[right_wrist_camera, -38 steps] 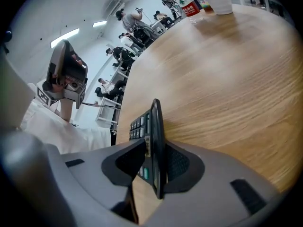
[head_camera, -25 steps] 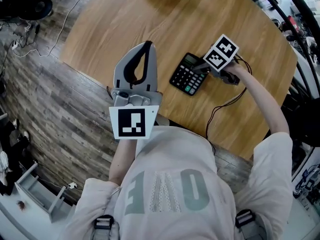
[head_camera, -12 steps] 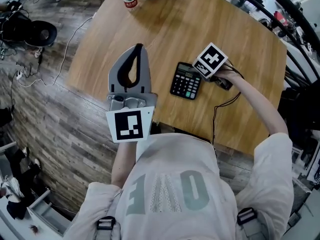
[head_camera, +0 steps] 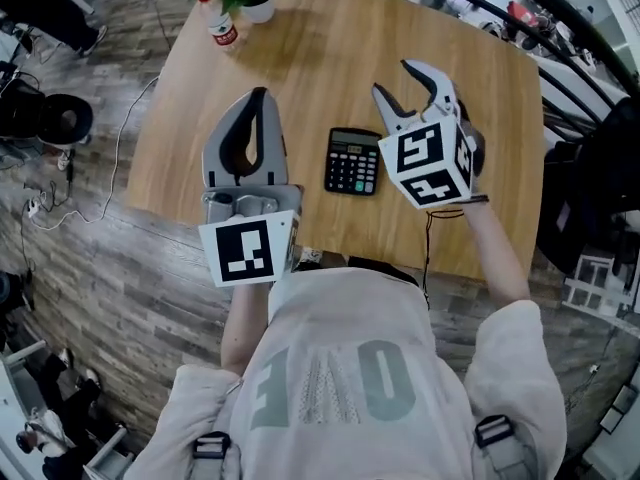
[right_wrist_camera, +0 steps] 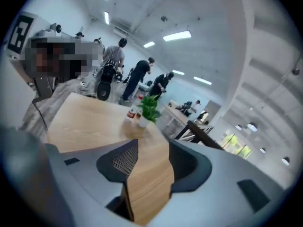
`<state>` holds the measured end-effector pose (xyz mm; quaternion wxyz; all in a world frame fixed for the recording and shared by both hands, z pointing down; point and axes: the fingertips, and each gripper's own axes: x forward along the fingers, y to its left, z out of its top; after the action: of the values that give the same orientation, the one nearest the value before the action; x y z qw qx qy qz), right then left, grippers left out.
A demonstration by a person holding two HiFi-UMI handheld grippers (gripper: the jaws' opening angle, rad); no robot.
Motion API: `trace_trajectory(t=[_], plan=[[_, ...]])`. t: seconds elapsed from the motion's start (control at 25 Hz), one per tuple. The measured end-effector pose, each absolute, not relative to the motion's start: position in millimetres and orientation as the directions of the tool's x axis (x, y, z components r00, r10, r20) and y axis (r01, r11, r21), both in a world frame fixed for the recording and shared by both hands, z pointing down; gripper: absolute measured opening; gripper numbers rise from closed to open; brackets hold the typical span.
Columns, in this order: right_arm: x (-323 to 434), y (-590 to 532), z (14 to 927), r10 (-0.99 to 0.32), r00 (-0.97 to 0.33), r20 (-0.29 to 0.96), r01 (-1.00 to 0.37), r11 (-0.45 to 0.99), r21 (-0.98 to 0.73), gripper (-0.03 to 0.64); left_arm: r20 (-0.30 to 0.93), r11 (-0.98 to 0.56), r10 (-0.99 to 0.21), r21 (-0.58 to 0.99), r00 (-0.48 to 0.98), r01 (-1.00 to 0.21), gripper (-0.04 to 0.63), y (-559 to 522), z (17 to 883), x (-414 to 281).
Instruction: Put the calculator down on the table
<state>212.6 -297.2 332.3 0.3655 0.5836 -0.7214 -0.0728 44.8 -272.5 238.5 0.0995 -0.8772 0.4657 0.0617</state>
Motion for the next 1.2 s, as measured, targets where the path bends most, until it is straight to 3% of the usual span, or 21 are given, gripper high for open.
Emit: trace_trajectory(t=[0.12,0.2,0.4,0.56,1.2], plan=[[214,-273,277,-0.974,0.04,0.222,-0.807,0.1,0.582,0.158,-0.247,-0.579,-0.771,-0.11,0.586,-0.808,0.009,-272,223,54],[216,-249,249,-0.991,0.1,0.092,-0.842,-0.035,0.539,0.055,-0.261,-0.599,-0.754,-0.104,0.603,-0.794,0.009,-264,216,60],[215,-200,224,-0.98,0.182,-0.082,-0.945,-0.197,0.262,0.025,-0.279,-0.656,-0.7,-0.114,0.658,-0.746,0.009,-247,204,83],[218,-188,239,-0.977,0.205,-0.063,-0.966,-0.212,0.145,0.018,-0.274,-0.688,-0.669,-0.125,0.691,-0.715,0.009,-241,202,99],[221,-198,253,-0.987,0.163,-0.011,-0.98,-0.164,0.113,0.018,-0.236,-0.695,-0.672,-0.125,0.702,-0.708,0.009,-255,209,114]])
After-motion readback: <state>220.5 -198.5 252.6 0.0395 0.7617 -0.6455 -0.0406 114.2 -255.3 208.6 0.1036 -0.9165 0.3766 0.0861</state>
